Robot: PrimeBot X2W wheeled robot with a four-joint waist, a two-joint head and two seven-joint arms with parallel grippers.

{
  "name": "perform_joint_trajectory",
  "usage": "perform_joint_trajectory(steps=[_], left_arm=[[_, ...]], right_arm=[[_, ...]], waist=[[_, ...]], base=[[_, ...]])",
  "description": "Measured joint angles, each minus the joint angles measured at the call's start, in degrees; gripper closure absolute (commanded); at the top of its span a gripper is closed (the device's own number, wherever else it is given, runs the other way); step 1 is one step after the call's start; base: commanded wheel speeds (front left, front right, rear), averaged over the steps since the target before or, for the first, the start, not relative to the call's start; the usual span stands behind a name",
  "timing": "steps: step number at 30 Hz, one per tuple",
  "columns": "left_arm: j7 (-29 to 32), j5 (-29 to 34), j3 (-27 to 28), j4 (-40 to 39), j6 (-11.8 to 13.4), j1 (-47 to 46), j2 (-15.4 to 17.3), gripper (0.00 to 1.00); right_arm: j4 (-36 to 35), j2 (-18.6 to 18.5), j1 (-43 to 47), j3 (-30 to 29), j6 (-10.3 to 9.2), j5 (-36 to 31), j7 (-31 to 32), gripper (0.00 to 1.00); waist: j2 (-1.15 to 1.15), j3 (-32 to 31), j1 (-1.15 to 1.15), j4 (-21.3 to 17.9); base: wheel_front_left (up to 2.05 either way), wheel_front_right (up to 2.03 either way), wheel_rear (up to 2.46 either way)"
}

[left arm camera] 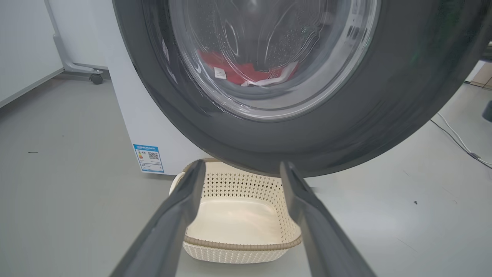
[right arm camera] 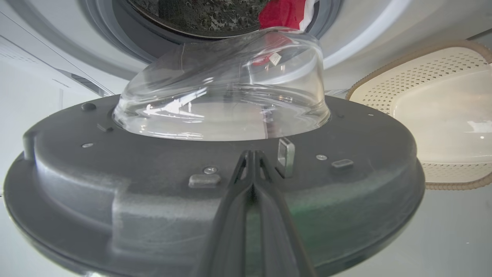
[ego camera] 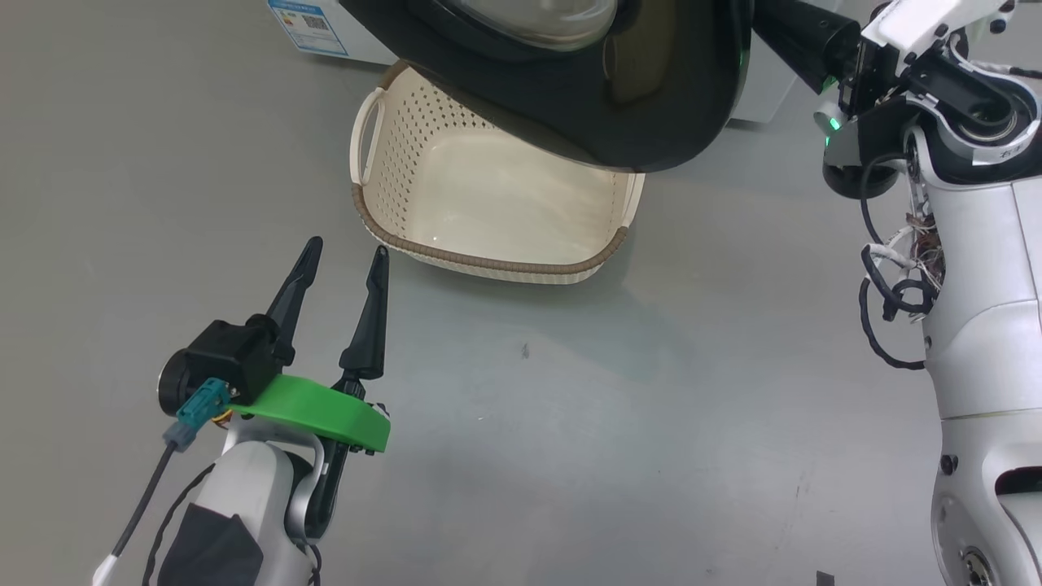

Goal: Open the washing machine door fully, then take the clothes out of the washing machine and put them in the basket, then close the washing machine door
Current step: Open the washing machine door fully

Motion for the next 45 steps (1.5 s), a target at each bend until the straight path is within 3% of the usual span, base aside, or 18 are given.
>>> perform_joint_trajectory(steps=[18,45], left_arm=[[0.0,0.23,0.2,0.1,-0.01,0.58,0.0,0.0],[0.0,0.35,0.32,0.0,-0.01,1.44,0.01,0.0]], right_arm=[[-2.33,0.22,4.81,6.84,-1.94,8.23,1.82,1.0],[-8.69,0.23,10.39,20.43,-2.53,19.6,-1.08,1.0]], waist=[[0.0,-2.63,0.0,-0.42],[0.0,-4.0,0.0,0.27]], base=[[0.0,0.0,0.0],[0.0,0.0,0.0]])
